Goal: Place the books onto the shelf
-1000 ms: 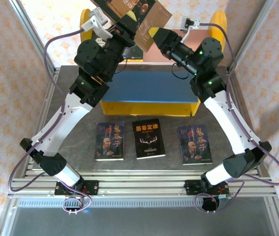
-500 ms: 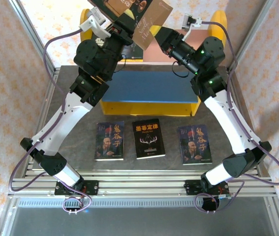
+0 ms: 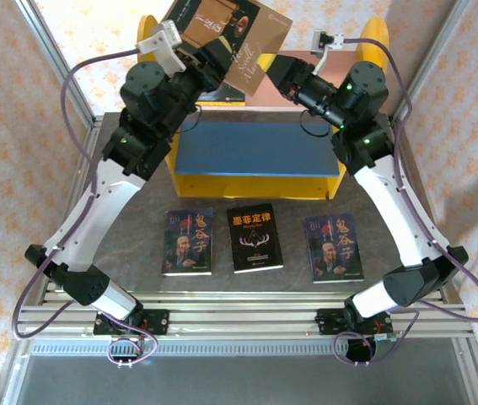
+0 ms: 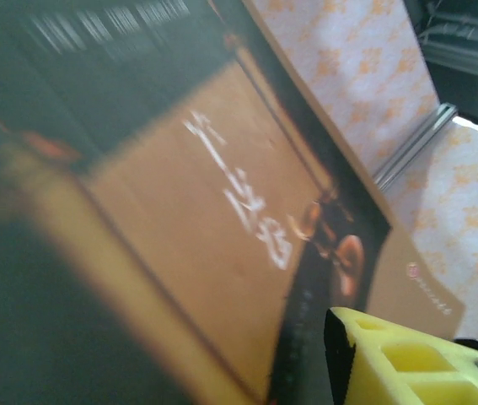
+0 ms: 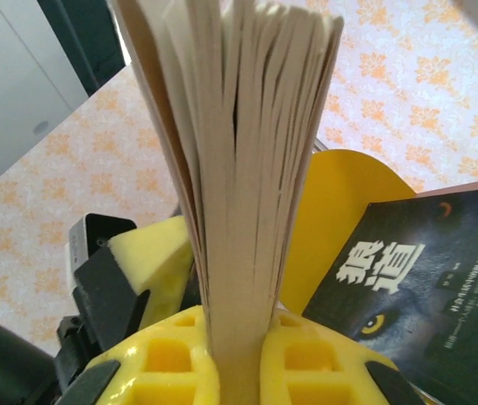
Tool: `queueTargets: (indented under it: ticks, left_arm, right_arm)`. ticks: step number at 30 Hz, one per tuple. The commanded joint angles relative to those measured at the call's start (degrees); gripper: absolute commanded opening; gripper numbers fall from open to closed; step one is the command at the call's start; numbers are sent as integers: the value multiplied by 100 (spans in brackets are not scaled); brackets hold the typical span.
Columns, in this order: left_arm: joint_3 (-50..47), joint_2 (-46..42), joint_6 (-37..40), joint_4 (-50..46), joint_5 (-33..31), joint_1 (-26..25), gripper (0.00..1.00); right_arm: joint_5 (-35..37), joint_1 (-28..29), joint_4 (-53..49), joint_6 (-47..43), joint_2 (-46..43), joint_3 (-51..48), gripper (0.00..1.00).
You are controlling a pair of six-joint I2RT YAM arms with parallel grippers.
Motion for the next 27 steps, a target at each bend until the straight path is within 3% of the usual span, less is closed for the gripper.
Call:
queueTargets:
  ticks: [1,5,10,17,27]
  left_arm:
    - [44,-431,28,-738,577,255,61]
    - [75,-560,-37,-1252,1256,706,66]
    - [-14,-676,26,-1543,2139,1274,71]
    - [371,-325,230,-2023,3406,1551,73]
    - [953,88,1043,-3167,3304,1550,71]
  right_arm:
    - [-204,-202,269,-219,-475,-60,0]
    - [-391,-400,-7,-439,-571,-112,0]
    - [-658,-613,-1218,-1291,-615,277,0]
    - [-917,-753,-2317,-2092,-791,491,0]
    - [-1285,-799,-2263,-2084,-905,366,0]
